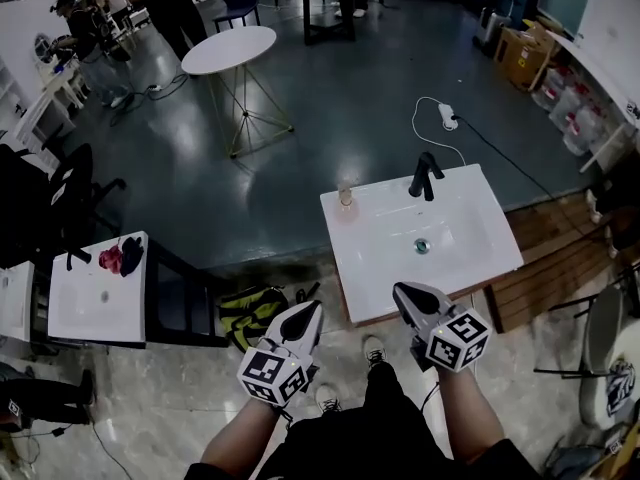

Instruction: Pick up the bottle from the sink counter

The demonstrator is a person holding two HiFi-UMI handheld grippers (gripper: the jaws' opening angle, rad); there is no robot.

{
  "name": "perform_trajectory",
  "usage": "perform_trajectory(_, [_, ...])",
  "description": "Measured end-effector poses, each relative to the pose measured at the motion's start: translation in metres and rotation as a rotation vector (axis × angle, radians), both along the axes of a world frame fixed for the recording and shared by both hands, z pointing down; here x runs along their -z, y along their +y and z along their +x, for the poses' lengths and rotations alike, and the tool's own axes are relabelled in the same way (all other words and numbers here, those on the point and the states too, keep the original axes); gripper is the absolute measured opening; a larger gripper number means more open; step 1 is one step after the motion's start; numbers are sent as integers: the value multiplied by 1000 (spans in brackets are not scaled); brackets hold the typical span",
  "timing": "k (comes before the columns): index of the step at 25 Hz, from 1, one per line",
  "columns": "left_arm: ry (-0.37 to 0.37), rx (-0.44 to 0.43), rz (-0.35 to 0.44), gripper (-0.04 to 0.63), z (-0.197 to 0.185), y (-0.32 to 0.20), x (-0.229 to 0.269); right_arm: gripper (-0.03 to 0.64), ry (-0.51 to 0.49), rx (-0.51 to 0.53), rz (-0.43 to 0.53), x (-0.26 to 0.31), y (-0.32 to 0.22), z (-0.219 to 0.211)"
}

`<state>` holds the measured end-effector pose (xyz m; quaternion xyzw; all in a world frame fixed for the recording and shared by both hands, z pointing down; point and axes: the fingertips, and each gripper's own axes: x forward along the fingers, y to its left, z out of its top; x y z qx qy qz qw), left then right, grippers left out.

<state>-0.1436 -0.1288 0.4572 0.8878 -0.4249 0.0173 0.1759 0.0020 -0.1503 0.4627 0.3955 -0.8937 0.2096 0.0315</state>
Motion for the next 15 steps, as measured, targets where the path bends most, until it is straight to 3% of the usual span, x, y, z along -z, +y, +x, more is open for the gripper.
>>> perform_trajectory(15, [-31,5,11,2,35,-64,-16,0,-9,15,-20,-16,-63,23])
